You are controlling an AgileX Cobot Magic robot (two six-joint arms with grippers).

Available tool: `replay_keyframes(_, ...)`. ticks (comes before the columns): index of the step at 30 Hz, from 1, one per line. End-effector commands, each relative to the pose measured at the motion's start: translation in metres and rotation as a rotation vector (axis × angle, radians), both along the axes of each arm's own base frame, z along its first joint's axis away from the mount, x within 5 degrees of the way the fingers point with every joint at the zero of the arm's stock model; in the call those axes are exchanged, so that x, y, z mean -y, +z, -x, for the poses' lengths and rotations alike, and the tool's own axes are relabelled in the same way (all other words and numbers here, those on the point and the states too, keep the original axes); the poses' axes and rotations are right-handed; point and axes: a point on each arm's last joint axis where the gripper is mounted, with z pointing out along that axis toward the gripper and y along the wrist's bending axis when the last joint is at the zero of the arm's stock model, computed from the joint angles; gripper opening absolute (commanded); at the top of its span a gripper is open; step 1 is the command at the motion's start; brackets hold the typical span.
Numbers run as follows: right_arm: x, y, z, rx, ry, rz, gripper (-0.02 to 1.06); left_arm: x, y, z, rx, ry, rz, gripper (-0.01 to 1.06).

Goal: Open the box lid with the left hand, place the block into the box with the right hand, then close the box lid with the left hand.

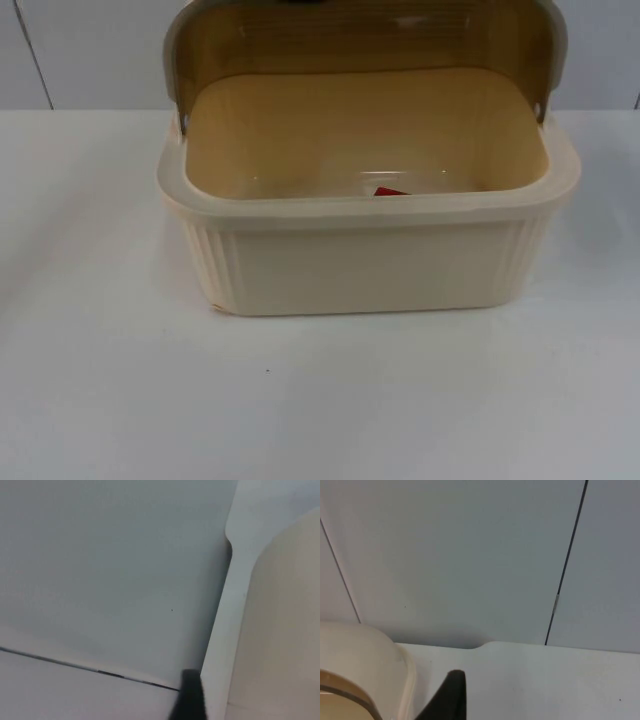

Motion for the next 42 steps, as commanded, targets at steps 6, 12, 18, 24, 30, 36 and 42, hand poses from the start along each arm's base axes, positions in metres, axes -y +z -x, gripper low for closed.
replay_keyframes(6,0.0,0.002,0.002,0.009,0.002,0.009,1.0,0.002,0.004,0.003,-0.005,-0.012,0.009,0.47)
replay_keyframes(12,0.0,0.002,0.002,0.009,0.002,0.009,1.0,0.002,0.003,0.004,-0.028,-0.006,0.018,-0.01)
replay_keyframes(18,0.0,0.002,0.002,0.009,0.002,0.009,1.0,0.003,0.001,0.007,-0.073,-0.02,0.015,0.0)
replay_keyframes(24,0.0,0.002,0.002,0.012,0.002,0.005,1.0,0.007,-0.01,0.008,-0.135,-0.032,0.051,0.0)
replay_keyframes(30,0.0,0.002,0.002,0.013,0.002,0.003,1.0,0.006,-0.029,0.011,-0.195,-0.028,0.037,0.0)
replay_keyframes(36,0.0,0.003,0.002,0.017,0.001,0.004,1.0,0.006,-0.038,0.014,-0.244,-0.022,0.044,0.0)
replay_keyframes(42,0.0,0.003,0.002,0.019,0.0,0.004,1.0,0.007,-0.037,0.017,-0.274,-0.028,0.053,0.0)
